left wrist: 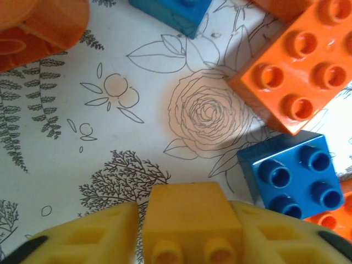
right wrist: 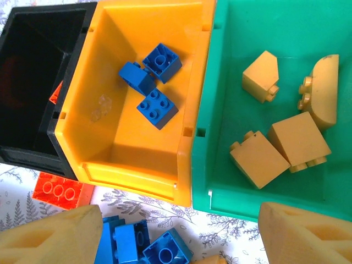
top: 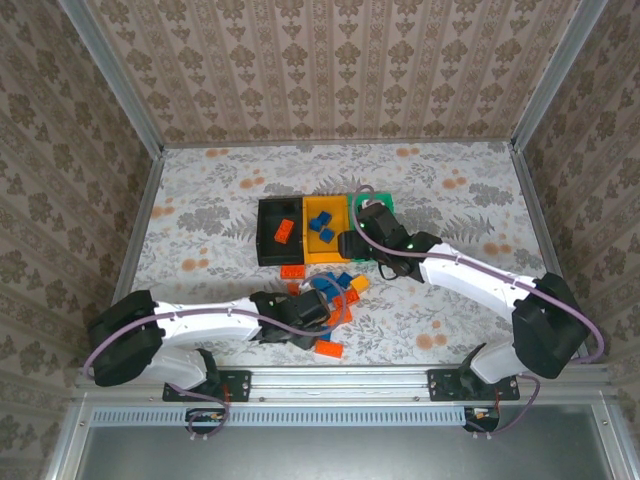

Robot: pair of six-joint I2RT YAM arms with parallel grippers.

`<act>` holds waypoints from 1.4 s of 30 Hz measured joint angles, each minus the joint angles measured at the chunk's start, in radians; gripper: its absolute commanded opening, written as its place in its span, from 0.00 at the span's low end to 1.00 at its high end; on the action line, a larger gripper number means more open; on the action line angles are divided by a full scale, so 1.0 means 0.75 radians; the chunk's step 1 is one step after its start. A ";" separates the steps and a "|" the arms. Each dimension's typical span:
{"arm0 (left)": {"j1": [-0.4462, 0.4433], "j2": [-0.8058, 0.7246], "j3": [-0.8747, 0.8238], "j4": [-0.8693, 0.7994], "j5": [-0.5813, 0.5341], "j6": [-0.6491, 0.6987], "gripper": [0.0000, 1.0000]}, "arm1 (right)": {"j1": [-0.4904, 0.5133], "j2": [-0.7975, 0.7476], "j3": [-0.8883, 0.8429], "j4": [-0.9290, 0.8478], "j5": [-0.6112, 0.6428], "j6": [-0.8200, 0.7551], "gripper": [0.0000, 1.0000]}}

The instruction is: Sort the legos into containers by color

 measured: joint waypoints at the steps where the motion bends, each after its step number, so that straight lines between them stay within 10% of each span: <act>1: 0.000 -0.004 0.002 -0.002 -0.001 0.004 0.33 | -0.003 -0.013 -0.005 -0.001 0.004 0.000 0.76; 14: 0.278 -0.219 0.232 -0.026 0.008 0.127 0.27 | -0.040 -0.285 -0.217 -0.005 0.075 0.048 0.76; 31: 0.453 0.771 1.226 0.192 0.263 0.349 0.25 | -0.065 -0.605 -0.513 -0.107 0.138 0.135 0.77; 42: 0.453 1.039 1.516 0.112 0.337 0.359 0.68 | -0.065 -0.643 -0.548 -0.124 0.138 0.141 0.77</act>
